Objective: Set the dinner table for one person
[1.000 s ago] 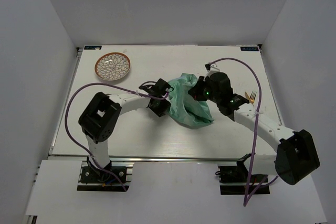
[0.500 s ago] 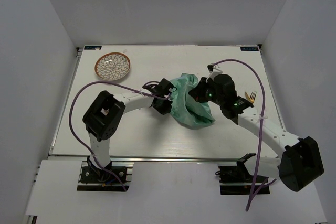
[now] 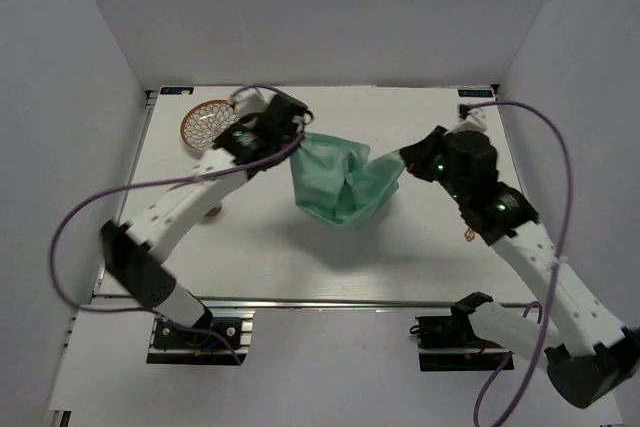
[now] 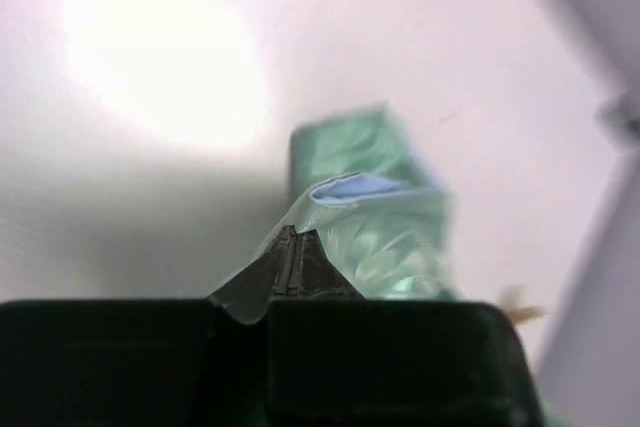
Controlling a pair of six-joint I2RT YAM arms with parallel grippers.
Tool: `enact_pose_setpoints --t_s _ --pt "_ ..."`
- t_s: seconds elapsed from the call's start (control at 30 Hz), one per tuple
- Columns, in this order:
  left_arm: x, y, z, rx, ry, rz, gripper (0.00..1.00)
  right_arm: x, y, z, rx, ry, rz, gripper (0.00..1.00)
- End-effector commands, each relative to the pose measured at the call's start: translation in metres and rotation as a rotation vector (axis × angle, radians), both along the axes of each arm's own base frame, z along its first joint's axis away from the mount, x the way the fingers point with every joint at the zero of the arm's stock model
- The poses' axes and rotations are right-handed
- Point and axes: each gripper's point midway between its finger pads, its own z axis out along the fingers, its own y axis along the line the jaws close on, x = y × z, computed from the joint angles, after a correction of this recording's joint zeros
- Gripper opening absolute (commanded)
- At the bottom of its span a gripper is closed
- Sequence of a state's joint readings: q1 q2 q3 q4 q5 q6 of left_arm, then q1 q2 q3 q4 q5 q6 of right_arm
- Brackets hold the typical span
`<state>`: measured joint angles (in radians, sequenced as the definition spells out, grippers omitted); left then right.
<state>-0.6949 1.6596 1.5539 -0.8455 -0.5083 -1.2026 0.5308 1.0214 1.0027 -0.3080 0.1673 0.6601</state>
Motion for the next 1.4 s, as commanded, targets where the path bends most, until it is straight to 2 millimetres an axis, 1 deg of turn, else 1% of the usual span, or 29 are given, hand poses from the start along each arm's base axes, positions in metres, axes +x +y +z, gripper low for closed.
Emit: enact_pose_setpoints --t_s 0.0,0.07,0.13,0.17,0.23,0.27,0.37,0.5,0.57,0.6,0.63,0.7,0.73,0.77,0.8,0.83,0.87,0.9,0.93,1.0,1.03,1.07,1.1,1.13,1.17,1.2,1.23,1.33,1.37 --pt "-0.047 0.098 0.143 0.04 -0.301 0.147 0.0 -0.027 -0.069 0.066 0.048 -0.094 -0.286 0.0" --pt "-0.066 0.119 0.173 0.002 -0.387 0.163 0.0 -0.042 -0.078 0.091 0.073 -0.146 -0.282 0.0" --pt "-0.082 0.134 0.184 -0.013 -0.451 0.145 0.0 -0.062 -0.09 0.103 0.093 -0.16 -0.288 0.0" --pt "-0.101 0.146 0.199 -0.063 -0.498 0.139 0.0 -0.069 -0.092 0.115 0.115 -0.182 -0.278 0.0" --pt "-0.117 0.156 0.2 -0.079 -0.498 0.131 0.0 -0.088 -0.1 0.13 0.159 -0.214 -0.271 0.0" --pt "-0.128 0.161 0.211 -0.115 -0.522 0.122 0.0 -0.099 -0.103 0.144 0.201 -0.248 -0.254 0.0" --pt "-0.14 0.159 0.221 -0.172 -0.54 0.079 0.0 -0.112 -0.104 0.171 0.26 -0.308 -0.225 0.0" --pt "-0.129 0.145 0.22 -0.174 -0.521 0.055 0.0 -0.104 -0.102 0.185 0.23 -0.314 -0.231 0.0" --pt "-0.12 0.138 0.214 -0.158 -0.507 0.056 0.0 -0.086 -0.097 0.182 0.189 -0.296 -0.251 0.0" --pt "-0.106 0.129 0.21 -0.145 -0.497 0.055 0.0 -0.08 -0.095 0.184 0.162 -0.3 -0.248 0.0" --pt "-0.1 0.124 0.21 -0.134 -0.493 0.051 0.0 -0.063 -0.09 0.176 0.12 -0.271 -0.264 0.0" --pt "-0.077 0.107 0.199 -0.08 -0.446 0.047 0.0 -0.045 -0.087 0.177 0.071 -0.263 -0.288 0.0" --pt "-0.068 0.105 0.211 -0.092 -0.459 0.055 0.0 -0.027 -0.079 0.164 0.031 -0.223 -0.292 0.0" --pt "-0.058 0.099 0.212 -0.076 -0.449 0.04 0.0 -0.017 -0.076 0.166 0.024 -0.235 -0.302 0.0" --pt "-0.034 0.084 0.199 -0.037 -0.407 0.029 0.0 -0.007 -0.074 0.164 0.011 -0.236 -0.313 0.0" --pt "-0.026 0.074 0.22 -0.081 -0.43 -0.001 0.0 0.01 -0.071 0.155 -0.017 -0.218 -0.321 0.0" --pt "-0.01 0.078 0.223 -0.065 -0.429 0.011 0.0 0.019 -0.068 0.163 -0.011 -0.246 -0.321 0.0" --pt "0.015 0.068 0.208 -0.031 -0.385 0.003 0.0 0.027 -0.071 0.176 -0.002 -0.268 -0.333 0.0" --pt "0.024 0.064 0.242 -0.078 -0.453 -0.018 0.0 0.044 -0.067 0.174 -0.027 -0.259 -0.331 0.0" --pt "0.051 0.071 0.265 -0.063 -0.531 -0.019 0.0 0.072 -0.066 0.201 -0.012 -0.303 -0.32 0.0" --pt "0.055 0.07 0.276 -0.089 -0.572 -0.047 0.0 0.081 -0.065 0.212 -0.023 -0.326 -0.304 0.0" --pt "0.064 0.083 0.296 -0.092 -0.646 -0.03 0.0 0.088 -0.063 0.223 -0.021 -0.345 -0.285 0.0" --pt "0.067 0.086 0.304 -0.099 -0.676 -0.039 0.0 0.109 -0.059 0.217 -0.036 -0.317 -0.251 0.0" --pt "0.068 0.089 0.313 -0.106 -0.708 -0.051 0.0 0.109 -0.067 0.258 -0.007 -0.402 -0.257 0.0" --pt "0.069 0.092 0.32 -0.098 -0.738 -0.061 0.0 0.114 -0.074 0.267 -0.017 -0.424 -0.261 0.0" --pt "0.071 0.101 0.321 -0.09 -0.742 -0.046 0.0 0.123 -0.067 0.268 -0.015 -0.428 -0.214 0.0" --pt "0.069 0.107 0.324 -0.091 -0.751 -0.041 0.0 0.124 -0.074 0.279 -0.017 -0.458 -0.22 0.0" --pt "0.071 0.119 0.307 -0.061 -0.752 -0.026 0.0 0.119 -0.084 0.277 -0.026 -0.471 -0.206 0.0" --pt "0.054 0.129 0.319 -0.054 -0.81 -0.03 0.0 0.131 -0.086 0.235 -0.055 -0.393 -0.198 0.0"
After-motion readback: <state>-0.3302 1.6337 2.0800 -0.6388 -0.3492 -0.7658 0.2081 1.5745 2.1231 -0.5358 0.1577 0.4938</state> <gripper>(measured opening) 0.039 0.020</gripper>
